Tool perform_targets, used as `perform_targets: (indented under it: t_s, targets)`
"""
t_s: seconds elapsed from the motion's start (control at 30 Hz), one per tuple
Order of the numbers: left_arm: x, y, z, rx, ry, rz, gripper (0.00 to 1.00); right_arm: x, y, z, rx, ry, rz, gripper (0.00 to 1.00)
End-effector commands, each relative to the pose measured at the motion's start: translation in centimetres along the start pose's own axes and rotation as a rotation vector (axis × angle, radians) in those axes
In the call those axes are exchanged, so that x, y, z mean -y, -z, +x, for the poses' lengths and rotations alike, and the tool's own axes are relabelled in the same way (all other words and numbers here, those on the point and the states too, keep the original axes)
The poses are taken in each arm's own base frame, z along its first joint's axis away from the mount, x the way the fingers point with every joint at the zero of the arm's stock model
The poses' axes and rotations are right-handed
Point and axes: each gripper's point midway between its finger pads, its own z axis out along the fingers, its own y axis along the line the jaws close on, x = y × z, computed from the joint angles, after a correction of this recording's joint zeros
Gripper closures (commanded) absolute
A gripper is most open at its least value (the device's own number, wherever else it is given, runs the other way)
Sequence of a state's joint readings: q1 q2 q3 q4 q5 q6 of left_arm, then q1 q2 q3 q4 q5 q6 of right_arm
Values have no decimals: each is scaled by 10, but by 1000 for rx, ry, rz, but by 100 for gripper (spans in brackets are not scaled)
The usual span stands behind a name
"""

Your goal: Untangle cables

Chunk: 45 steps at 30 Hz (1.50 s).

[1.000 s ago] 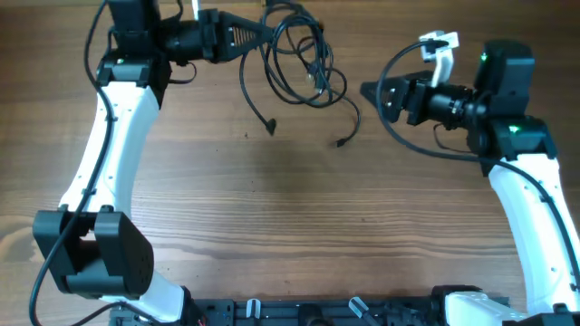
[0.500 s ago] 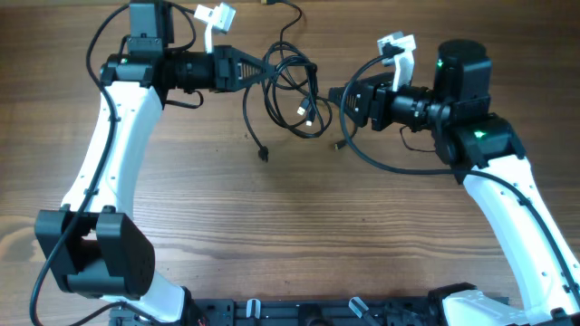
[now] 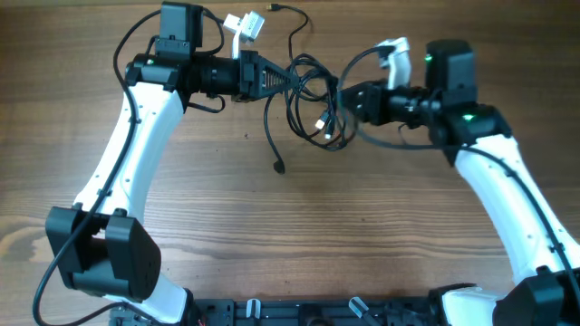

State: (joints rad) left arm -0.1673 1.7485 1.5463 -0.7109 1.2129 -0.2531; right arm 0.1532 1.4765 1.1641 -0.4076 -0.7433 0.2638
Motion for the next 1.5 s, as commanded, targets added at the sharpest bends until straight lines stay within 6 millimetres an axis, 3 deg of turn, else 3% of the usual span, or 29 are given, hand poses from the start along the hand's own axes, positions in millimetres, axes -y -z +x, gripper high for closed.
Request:
perform_targets:
  t_s: [0.0, 0.2, 0.37, 0.43, 0.57, 0.7, 0.8, 0.87, 0.97, 1.1, 1.17, 1.23, 1.33, 1.47]
  targets:
    - [9, 3, 0, 2, 0, 23, 96, 7, 21, -13, 38, -12, -64, 62]
    - [10, 3, -1, 2, 23, 23, 96, 7, 13, 15, -68, 3, -82, 60]
    - [10, 4, -3, 9, 34, 26, 96, -14, 2, 33, -136, 42, -165, 52]
    - [10, 4, -3, 9, 34, 25, 96, -14, 2, 37, -150, 36, -163, 51]
    - [10, 4, -3, 9, 34, 25, 96, -17, 1, 41, -164, 46, -170, 49]
    - [11, 3, -3, 7, 54, 27, 96, -31, -16, 41, -164, 112, -181, 46]
    - [13, -1, 0, -5, 59, 31, 96, -13, -35, 30, -121, 90, -52, 45]
    - [13, -2, 0, -7, 58, 31, 96, -4, -44, 27, -108, 83, -22, 46]
    - [13, -2, 0, -7, 57, 31, 96, 3, -45, 20, -79, 101, 19, 64]
    - [5, -2, -1, 8, 63, -16, 96, 12, -29, -2, 4, 88, 70, 80]
    - [-14, -1, -1, 29, 103, -120, 96, 26, -1, -25, 99, 78, 157, 83]
    - [-22, 0, 4, 23, 94, -162, 96, 26, 23, -40, 169, 92, 191, 84]
    - [-25, 1, 14, -11, 63, -172, 96, 6, 48, -57, 252, 143, 179, 85]
    - [-36, 3, 16, -12, 64, -237, 96, -45, 69, -59, 287, 231, 21, 84]
